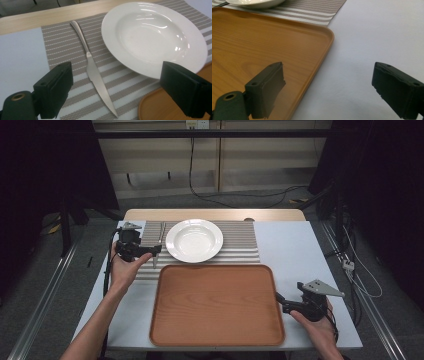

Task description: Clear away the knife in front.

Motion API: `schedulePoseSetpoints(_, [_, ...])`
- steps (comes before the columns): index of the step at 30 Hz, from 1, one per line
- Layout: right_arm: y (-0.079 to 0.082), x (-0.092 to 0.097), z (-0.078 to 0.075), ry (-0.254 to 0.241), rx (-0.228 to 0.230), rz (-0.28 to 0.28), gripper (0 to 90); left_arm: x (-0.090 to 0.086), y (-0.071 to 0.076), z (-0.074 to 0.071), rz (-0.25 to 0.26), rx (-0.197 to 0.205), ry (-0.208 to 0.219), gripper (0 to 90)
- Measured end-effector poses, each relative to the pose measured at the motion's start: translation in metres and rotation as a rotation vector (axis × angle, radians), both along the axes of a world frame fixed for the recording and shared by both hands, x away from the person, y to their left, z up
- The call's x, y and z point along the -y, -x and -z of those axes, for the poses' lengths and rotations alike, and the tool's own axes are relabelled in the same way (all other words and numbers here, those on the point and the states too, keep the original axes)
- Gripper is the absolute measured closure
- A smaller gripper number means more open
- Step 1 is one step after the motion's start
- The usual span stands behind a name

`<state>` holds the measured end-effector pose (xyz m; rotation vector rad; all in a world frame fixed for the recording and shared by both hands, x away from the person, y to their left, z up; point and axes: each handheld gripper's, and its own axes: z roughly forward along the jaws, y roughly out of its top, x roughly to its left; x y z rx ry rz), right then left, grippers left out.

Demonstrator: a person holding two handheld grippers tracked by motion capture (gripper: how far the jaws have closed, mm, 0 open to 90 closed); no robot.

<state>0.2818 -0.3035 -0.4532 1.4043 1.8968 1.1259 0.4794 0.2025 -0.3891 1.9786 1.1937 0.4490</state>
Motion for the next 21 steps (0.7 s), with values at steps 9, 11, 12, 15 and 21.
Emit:
schedulePoseSetpoints(9, [-0.001, 0.001, 0.0, -0.015, -0.006, 0.004, 10.4, 0.007, -0.023, 0.001, -0.023, 0.01, -0.035, 15.1])
schedulePoseSetpoints(11, [-0.001, 0.001, 0.0, -0.016, -0.006, 0.002, 10.4, 0.009, -0.03, 0.001, -0.023, 0.009, -0.034, 15.1])
schedulePoseSetpoints(12, [-0.001, 0.0, 0.001, -0.014, -0.006, 0.0, 10.4, 0.01, -0.033, 0.0, -0.019, 0.006, -0.053, 15.5])
schedulePoseSetpoints(15, [-0.001, 0.001, 0.001, -0.016, -0.008, 0.001, 10.5, 0.015, -0.043, 0.0, -0.031, 0.018, -0.081, 16.9])
schedulePoseSetpoints(21, [-0.001, 0.002, 0.001, -0.017, -0.01, 0.001, 10.4, 0.015, -0.062, 0.005, -0.047, -0.013, -0.101, 20.8])
